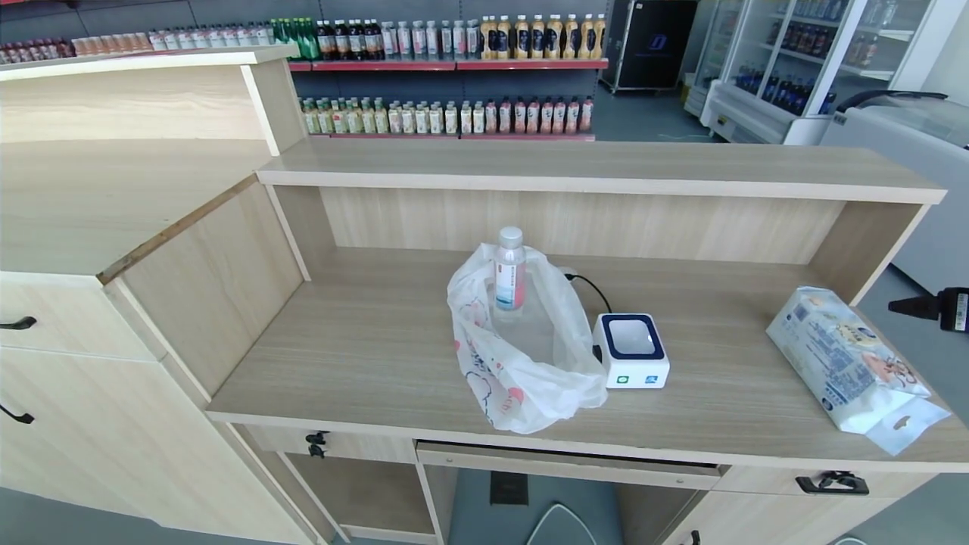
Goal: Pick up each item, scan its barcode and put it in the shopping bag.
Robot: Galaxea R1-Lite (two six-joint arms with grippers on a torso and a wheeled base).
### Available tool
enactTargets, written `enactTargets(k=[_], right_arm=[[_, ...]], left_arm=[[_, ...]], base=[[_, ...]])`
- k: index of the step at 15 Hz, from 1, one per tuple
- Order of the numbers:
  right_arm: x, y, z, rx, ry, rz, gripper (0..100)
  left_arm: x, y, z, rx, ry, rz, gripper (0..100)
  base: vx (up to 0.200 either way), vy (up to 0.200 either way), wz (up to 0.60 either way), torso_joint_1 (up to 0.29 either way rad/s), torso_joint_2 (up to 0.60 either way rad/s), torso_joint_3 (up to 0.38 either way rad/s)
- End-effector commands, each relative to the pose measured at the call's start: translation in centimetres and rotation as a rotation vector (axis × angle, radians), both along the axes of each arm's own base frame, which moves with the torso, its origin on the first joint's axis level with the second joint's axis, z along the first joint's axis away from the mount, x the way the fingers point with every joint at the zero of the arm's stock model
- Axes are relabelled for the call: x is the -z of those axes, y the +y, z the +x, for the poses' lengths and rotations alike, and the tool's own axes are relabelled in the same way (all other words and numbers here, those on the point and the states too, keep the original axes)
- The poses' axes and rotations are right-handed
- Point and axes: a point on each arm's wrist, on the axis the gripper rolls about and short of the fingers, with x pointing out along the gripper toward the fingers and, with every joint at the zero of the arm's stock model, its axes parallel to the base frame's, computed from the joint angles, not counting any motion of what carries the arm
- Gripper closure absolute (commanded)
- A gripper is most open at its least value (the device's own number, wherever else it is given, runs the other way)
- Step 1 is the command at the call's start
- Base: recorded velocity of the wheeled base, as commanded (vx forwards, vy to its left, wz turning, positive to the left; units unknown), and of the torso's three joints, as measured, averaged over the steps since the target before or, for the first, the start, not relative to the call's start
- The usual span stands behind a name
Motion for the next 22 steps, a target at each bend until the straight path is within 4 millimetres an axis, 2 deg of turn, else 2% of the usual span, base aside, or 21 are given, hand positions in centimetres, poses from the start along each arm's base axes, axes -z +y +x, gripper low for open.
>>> enactTargets(k=[1,7,8,9,12,17,22], right_arm=[[0.8,-0.8,0.6,0.032,0.049,-0.005,0],[4.6,-2.1,2.8,0.026,0.158,-0.023,0],[5.1,-2.1,2.9,0.021,0.170,-0.019,0],[6.4,-1.8,2.8,0.007,0.200,0.004,0],[7.7,-1.2,3.5,-0.043,0.218,0.027,0],[8.6,0.6,5.5,-0.113,0.190,-0.005,0],[8.0,0.6,5.5,-0.129,0.164,-0.005,0]], left_arm=[[0.0,0.0,0.0,-0.001,0.000,0.000,0],[0.0,0.0,0.0,-0.001,0.000,0.000,0],[0.0,0.0,0.0,-0.001,0.000,0.000,0],[0.0,0.0,0.0,-0.001,0.000,0.000,0],[0.0,0.0,0.0,-0.001,0.000,0.000,0],[0.0,0.0,0.0,-0.001,0.000,0.000,0],[0.0,0.0,0.0,-0.001,0.000,0.000,0]], base=[[0.000,0.000,0.00,0.000,0.00,0.000],[0.000,0.000,0.00,0.000,0.00,0.000],[0.000,0.000,0.00,0.000,0.00,0.000],[0.000,0.000,0.00,0.000,0.00,0.000],[0.000,0.000,0.00,0.000,0.00,0.000],[0.000,0.000,0.00,0.000,0.00,0.000],[0.000,0.000,0.00,0.000,0.00,0.000]])
